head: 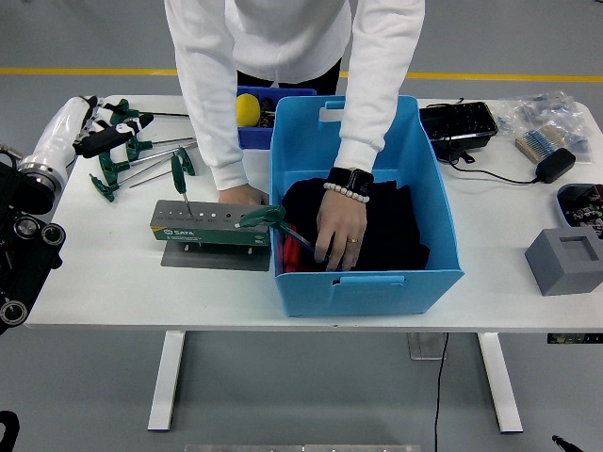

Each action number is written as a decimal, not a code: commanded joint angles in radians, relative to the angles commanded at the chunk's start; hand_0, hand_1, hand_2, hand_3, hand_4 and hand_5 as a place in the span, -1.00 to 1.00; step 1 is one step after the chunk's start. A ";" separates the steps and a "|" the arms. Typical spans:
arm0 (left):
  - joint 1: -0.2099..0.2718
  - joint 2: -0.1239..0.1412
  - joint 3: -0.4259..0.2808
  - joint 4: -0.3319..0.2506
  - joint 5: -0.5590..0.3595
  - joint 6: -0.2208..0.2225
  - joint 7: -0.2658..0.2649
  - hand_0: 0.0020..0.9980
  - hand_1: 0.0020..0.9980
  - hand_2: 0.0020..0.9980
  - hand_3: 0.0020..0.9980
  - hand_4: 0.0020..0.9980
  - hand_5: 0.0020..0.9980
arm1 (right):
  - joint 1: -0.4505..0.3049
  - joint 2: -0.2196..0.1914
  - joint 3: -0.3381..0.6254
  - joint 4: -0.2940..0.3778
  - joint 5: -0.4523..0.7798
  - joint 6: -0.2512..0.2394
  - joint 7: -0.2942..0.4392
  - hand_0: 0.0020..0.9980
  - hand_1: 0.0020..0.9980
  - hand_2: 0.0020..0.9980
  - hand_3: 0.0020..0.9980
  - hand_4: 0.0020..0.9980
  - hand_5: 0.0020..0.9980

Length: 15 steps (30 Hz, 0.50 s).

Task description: Lift tool from toolbox,place it in box,lift tool from toolbox,place it in box

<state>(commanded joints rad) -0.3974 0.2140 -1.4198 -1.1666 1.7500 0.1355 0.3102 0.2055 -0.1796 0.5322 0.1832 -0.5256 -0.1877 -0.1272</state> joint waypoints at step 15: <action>0.077 -0.030 0.116 0.036 -0.624 0.206 0.019 -0.47 -0.41 -0.07 0.48 0.74 0.75 | -0.003 0.006 -0.002 0.001 -0.003 0.001 -0.002 0.24 0.21 0.34 0.13 0.65 0.36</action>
<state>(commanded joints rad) -0.3207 0.1842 -1.3033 -1.1310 1.1260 0.3410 0.3289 0.2029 -0.1731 0.5299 0.1846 -0.5286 -0.1864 -0.1289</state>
